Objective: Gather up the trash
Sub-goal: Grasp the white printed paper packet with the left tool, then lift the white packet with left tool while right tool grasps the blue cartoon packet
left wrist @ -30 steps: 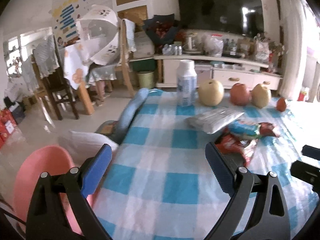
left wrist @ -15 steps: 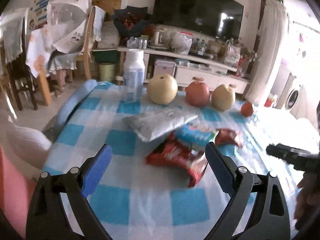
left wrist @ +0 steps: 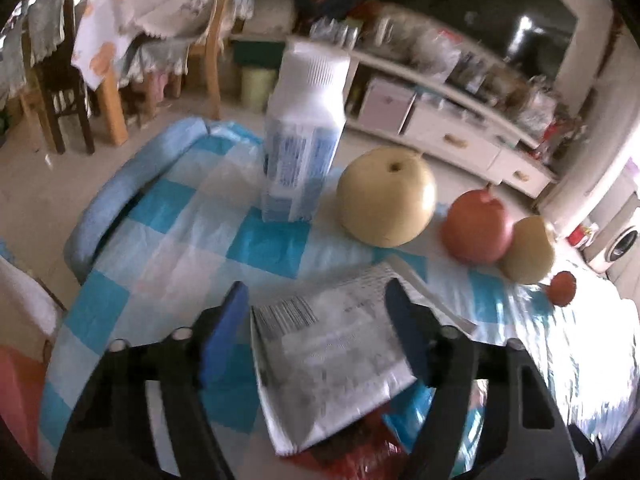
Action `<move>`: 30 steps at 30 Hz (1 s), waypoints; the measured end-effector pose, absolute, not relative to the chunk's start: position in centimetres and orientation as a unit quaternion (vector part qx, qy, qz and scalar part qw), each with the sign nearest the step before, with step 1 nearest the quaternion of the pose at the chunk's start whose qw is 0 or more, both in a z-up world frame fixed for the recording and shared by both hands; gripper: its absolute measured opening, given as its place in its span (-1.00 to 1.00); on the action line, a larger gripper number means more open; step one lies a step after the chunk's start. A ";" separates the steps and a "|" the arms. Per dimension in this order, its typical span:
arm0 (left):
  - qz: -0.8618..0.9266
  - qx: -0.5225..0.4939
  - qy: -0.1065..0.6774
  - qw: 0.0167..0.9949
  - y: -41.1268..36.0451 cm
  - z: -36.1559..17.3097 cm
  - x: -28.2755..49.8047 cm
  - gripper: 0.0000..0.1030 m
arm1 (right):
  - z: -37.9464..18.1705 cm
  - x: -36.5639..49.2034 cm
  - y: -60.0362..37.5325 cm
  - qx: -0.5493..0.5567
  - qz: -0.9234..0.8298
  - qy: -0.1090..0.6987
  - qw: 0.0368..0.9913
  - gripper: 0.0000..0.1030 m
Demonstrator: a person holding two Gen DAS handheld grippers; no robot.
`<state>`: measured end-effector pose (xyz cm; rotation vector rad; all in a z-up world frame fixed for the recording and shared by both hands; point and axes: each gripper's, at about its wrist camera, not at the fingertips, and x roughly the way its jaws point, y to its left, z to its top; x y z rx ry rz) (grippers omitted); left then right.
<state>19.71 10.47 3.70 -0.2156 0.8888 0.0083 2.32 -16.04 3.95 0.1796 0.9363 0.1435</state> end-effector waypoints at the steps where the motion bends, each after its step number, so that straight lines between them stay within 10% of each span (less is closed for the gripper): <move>1: 0.007 -0.100 0.442 0.892 10.3 3.1 20.3 0.24 | 4.0 2.3 -15.9 0.082 0.071 0.450 0.886 0.81; 23: -0.154 0.042 0.461 0.873 1.8 2.4 5.5 -0.03 | 2.9 1.8 -20.4 0.103 0.036 0.473 0.874 0.81; 30: -0.224 0.054 0.446 0.865 1.6 3.0 -0.6 0.27 | 2.4 1.2 -21.1 0.129 0.053 0.486 0.863 0.81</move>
